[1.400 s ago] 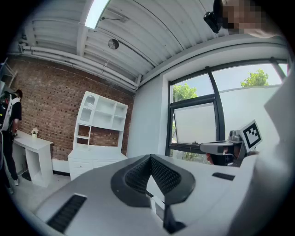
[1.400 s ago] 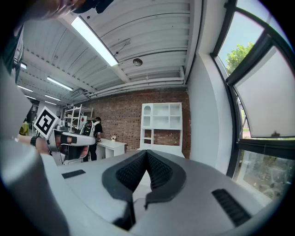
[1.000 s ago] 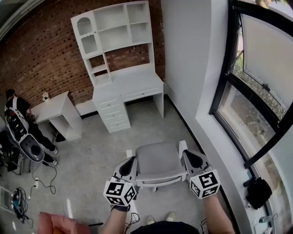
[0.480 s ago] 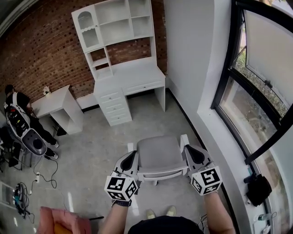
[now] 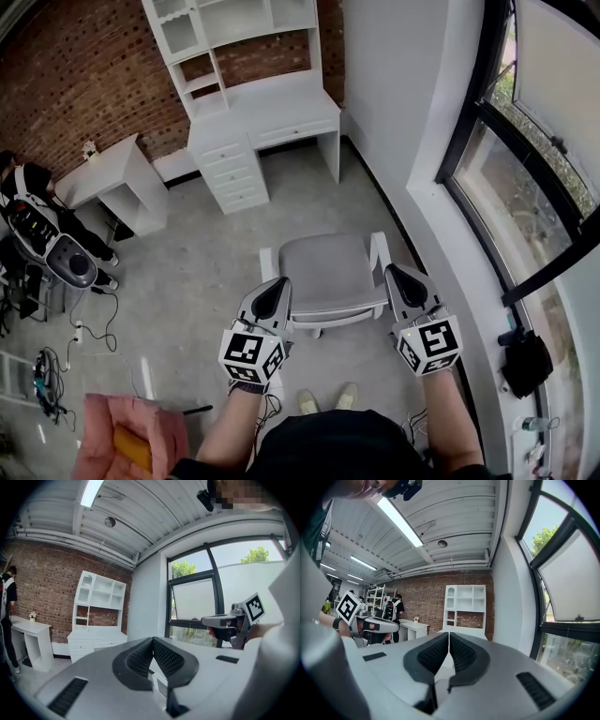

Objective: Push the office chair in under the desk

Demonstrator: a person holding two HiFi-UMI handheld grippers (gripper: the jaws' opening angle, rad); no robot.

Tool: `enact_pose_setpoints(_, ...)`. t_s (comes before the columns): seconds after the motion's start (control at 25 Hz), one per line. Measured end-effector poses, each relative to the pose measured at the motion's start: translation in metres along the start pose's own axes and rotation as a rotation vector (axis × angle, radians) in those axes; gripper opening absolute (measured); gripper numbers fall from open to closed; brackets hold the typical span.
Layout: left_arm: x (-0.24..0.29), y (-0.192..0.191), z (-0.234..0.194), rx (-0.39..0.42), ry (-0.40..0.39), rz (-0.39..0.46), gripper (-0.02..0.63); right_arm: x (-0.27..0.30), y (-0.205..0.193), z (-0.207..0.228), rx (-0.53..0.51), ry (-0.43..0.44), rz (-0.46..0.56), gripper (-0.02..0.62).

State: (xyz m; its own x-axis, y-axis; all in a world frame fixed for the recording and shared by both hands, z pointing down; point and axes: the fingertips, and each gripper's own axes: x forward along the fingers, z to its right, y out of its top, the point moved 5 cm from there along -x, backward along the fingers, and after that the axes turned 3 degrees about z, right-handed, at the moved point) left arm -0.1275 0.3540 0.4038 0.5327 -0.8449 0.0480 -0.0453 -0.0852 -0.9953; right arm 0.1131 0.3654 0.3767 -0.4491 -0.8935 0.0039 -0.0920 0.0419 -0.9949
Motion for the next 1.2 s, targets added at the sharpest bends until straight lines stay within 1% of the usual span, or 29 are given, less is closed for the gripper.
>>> enact_pose_setpoints(0.24,0.002,-0.033,0.016,0.037,-0.059,-0.06,0.006,-0.005,-0.031,-0.005,-0.025,0.064,-0.06,0.005)
enact_pose_setpoints(0.44,0.001,-0.053,0.026,0.048,-0.081,-0.089,0.006,-0.01,-0.053,-0.007,-0.018,0.099,-0.09,0.005)
enact_pose_setpoints(0.56,0.0,-0.064,0.033,0.073,-0.127,-0.105,0.008,-0.011,-0.066,-0.002,-0.01,0.115,-0.109,0.005)
enact_pose_setpoints(0.64,0.001,-0.073,0.038,0.074,-0.146,-0.12,0.008,-0.013,-0.074,0.002,-0.008,0.129,-0.123,0.005)
enact_pose_setpoints(0.88,0.005,-0.099,0.053,0.113,-0.145,-0.187,0.011,-0.018,-0.103,0.001,-0.042,0.213,-0.168,0.006)
enact_pose_setpoints(0.92,0.006,-0.104,0.055,0.12,-0.154,-0.199,0.02,-0.019,-0.109,0.001,-0.047,0.225,-0.18,0.006)
enact_pose_setpoints(1.0,0.005,-0.113,0.058,0.134,-0.181,-0.226,0.078,-0.019,-0.121,0.0,-0.057,0.241,-0.207,0.006)
enact_pose_setpoints(1.04,0.004,-0.117,0.058,0.142,-0.19,-0.242,0.094,-0.018,-0.125,-0.002,-0.065,0.249,-0.215,0.006)
enact_pose_setpoints(1.2,0.008,-0.137,0.052,0.185,-0.199,-0.311,0.115,-0.014,-0.145,-0.004,-0.109,0.278,-0.254,0.006)
